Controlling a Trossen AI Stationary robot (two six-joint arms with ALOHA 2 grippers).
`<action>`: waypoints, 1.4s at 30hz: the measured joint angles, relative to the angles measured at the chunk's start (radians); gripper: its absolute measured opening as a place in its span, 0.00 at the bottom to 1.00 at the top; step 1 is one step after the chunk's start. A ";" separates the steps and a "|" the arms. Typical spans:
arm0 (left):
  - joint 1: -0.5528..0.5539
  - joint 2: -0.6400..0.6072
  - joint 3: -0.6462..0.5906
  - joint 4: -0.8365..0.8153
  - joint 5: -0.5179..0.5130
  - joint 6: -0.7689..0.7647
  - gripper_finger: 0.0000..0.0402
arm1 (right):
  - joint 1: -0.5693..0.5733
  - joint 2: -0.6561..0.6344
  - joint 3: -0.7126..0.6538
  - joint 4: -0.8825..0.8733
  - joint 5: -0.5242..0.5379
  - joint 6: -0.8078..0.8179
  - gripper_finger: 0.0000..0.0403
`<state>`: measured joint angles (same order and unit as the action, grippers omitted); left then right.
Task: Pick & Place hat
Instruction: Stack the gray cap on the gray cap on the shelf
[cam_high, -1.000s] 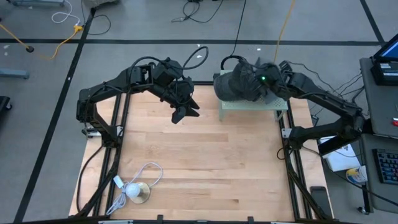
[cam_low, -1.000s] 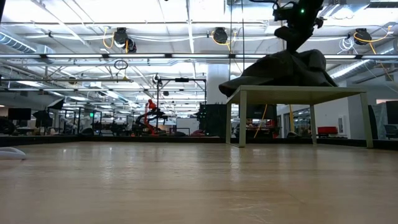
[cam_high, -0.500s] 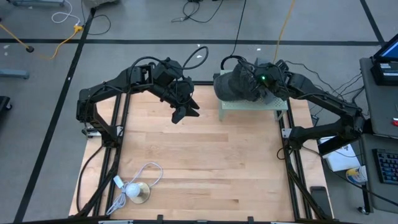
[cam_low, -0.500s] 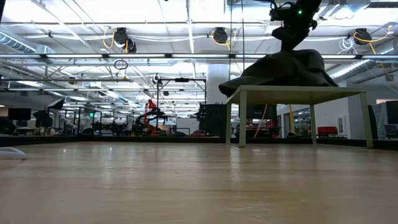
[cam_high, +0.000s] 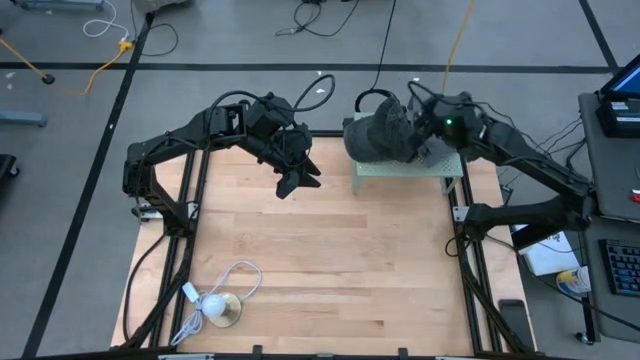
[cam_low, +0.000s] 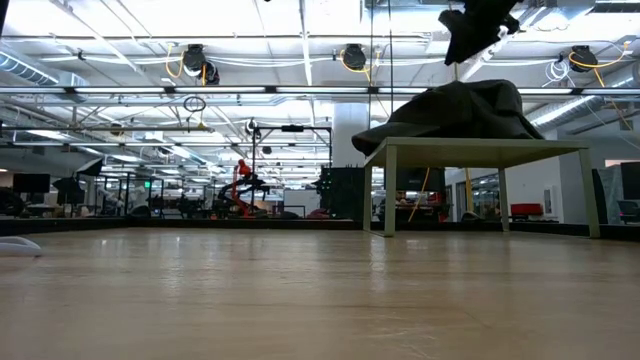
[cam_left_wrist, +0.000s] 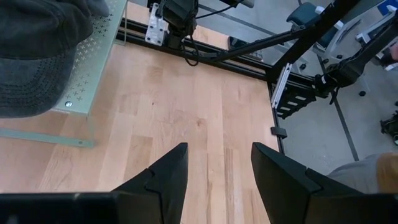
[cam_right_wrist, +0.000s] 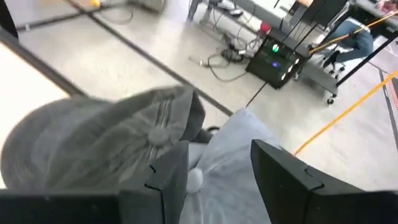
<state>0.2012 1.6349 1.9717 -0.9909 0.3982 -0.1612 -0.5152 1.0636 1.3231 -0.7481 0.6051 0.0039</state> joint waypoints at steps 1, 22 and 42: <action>0.000 0.000 0.000 0.000 0.000 0.000 0.45 | 0.000 -0.007 0.000 0.014 0.004 -0.001 0.41; 0.000 0.000 0.000 0.001 -0.034 -0.001 0.45 | -0.270 0.105 0.001 0.101 0.051 0.304 0.34; -0.001 0.000 0.000 0.001 -0.034 -0.004 0.45 | -0.297 0.192 0.001 0.024 -0.108 0.403 0.34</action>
<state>0.2005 1.6352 1.9717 -0.9897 0.3637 -0.1650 -0.8124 1.2553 1.3239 -0.7245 0.4969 0.4072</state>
